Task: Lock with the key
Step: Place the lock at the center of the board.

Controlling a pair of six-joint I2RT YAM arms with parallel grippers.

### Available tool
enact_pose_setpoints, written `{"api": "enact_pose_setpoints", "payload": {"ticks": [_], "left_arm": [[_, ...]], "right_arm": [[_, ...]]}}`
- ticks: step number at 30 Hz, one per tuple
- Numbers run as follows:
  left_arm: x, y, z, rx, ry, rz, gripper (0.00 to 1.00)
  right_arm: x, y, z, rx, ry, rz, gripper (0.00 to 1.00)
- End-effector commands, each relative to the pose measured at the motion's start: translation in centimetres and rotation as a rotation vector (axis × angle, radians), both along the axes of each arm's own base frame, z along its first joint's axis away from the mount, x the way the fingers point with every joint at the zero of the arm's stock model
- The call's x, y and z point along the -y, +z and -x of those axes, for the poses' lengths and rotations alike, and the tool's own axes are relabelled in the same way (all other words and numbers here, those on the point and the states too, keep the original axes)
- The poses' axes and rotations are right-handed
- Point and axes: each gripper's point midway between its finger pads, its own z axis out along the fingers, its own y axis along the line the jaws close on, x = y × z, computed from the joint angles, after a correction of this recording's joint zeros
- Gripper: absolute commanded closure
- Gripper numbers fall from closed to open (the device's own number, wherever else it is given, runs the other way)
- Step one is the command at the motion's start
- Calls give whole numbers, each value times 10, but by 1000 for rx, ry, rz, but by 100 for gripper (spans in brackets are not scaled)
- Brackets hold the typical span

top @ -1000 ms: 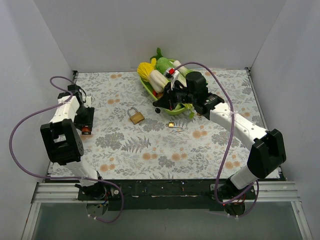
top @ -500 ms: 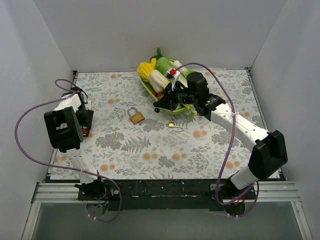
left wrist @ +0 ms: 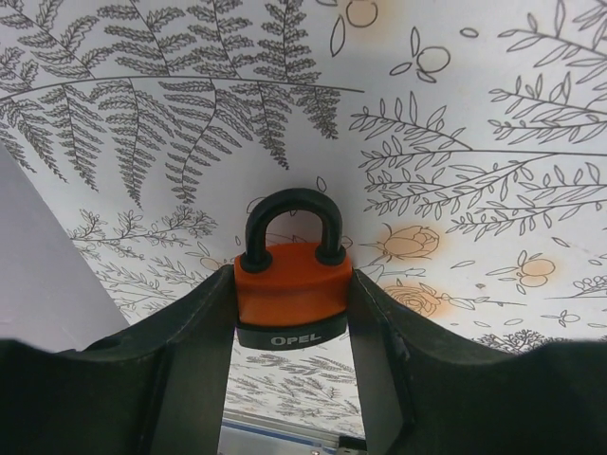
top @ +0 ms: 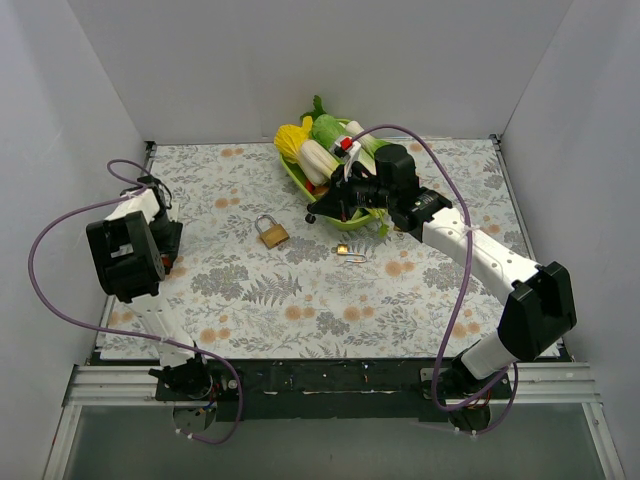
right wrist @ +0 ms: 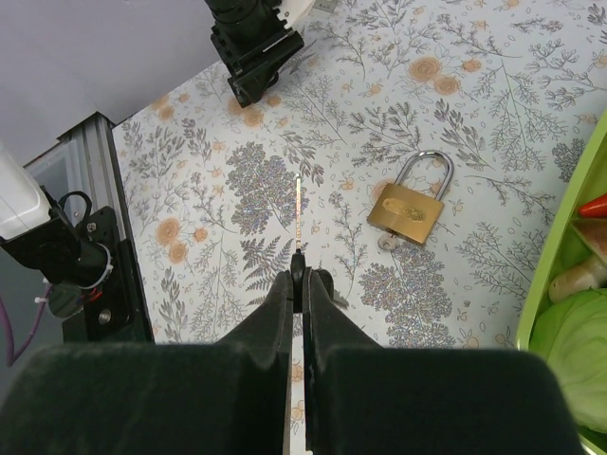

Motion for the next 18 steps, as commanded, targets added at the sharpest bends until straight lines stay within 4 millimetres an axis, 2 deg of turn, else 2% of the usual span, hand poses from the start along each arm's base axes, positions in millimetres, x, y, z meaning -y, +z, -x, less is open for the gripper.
{"api": "enact_pose_setpoints", "payload": {"ticks": [1, 2, 5, 6, 7, 8, 9, 10, 12, 13, 14, 15, 16, 17, 18], "left_arm": [[-4, 1, -12, 34, -6, 5, 61], [-3, 4, -12, 35, -10, 9, 52], [5, 19, -20, 59, -17, 58, 41], [8, 26, -24, 78, -16, 76, 32], [10, 42, -37, 126, -22, 93, 30], [16, 48, -36, 117, -25, 115, 16], [18, 56, -40, 132, -26, 121, 10], [23, 64, -44, 152, -31, 143, 8], [36, 93, -55, 216, -52, 219, 7], [58, 107, -62, 275, -93, 336, 6], [71, 134, -66, 352, -125, 388, 6], [91, 151, -66, 404, -164, 483, 6], [107, 166, -64, 450, -199, 563, 6], [142, 197, -55, 542, -267, 724, 7], [158, 208, -49, 575, -290, 800, 7]], "right_arm": [[1, 28, -2, 76, -4, -50, 99], [1, 29, -3, 79, -7, -51, 99], [0, 31, -3, 83, -4, -54, 99], [-1, 32, -4, 82, -3, -57, 99], [-2, 34, -4, 85, -1, -63, 99], [-3, 33, -5, 81, 1, -65, 99], [-4, 34, -5, 75, 1, -71, 99], [-5, 37, -6, 77, 2, -79, 99], [-8, 37, -8, 60, 2, -91, 99], [-10, 39, -10, 54, 1, -100, 99], [-13, 44, -11, 60, 1, -122, 99], [-15, 47, -12, 57, 4, -135, 99], [-18, 49, -14, 34, 6, -152, 99], [-21, 53, -15, 35, 10, -170, 99], [-23, 54, -15, 28, 16, -183, 99]]}}
